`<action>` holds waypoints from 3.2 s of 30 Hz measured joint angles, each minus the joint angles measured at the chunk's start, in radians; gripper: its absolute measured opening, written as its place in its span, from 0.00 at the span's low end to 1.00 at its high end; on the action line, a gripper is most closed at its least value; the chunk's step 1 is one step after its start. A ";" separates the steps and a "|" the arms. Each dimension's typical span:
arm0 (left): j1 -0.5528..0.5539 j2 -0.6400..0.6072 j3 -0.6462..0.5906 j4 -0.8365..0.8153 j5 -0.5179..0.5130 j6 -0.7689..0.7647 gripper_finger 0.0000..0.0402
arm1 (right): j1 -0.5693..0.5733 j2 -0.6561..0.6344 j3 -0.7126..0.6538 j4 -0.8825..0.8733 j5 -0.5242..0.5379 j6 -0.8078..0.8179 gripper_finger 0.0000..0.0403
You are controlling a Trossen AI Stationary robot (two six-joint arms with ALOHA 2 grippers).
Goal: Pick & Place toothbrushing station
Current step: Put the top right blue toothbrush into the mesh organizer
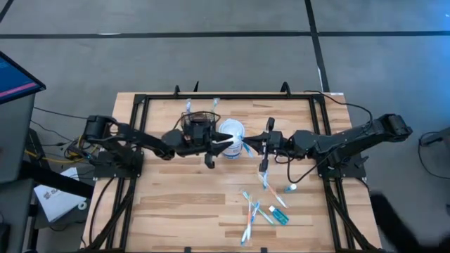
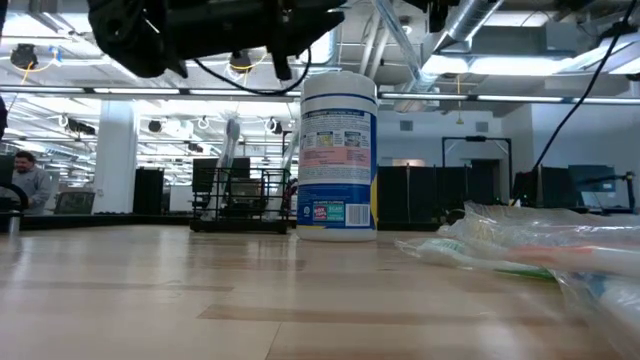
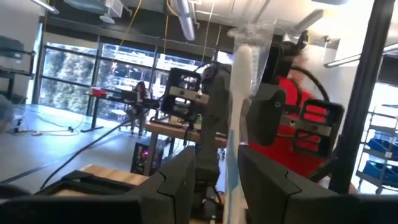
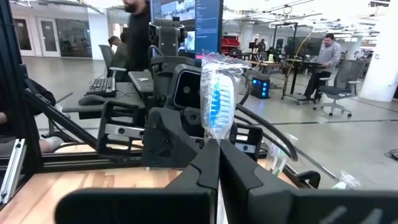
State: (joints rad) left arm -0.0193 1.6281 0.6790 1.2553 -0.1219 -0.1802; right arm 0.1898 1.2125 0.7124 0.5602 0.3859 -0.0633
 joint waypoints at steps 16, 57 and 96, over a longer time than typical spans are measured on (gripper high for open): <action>0.004 0.068 0.102 0.006 0.028 0.024 0.29 | 0.000 0.000 0.000 0.002 0.000 0.000 0.00; 0.005 0.115 0.157 -0.017 0.076 0.043 0.02 | -0.002 -0.001 0.000 -0.020 0.000 -0.025 0.00; 0.002 -0.624 -0.233 -0.629 -0.247 0.043 0.02 | -0.002 0.000 -0.001 -0.050 0.005 -0.023 0.00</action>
State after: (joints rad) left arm -0.0174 1.0037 0.4460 0.6261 -0.3691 -0.1373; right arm 0.1879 1.2121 0.7116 0.5101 0.3908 -0.0864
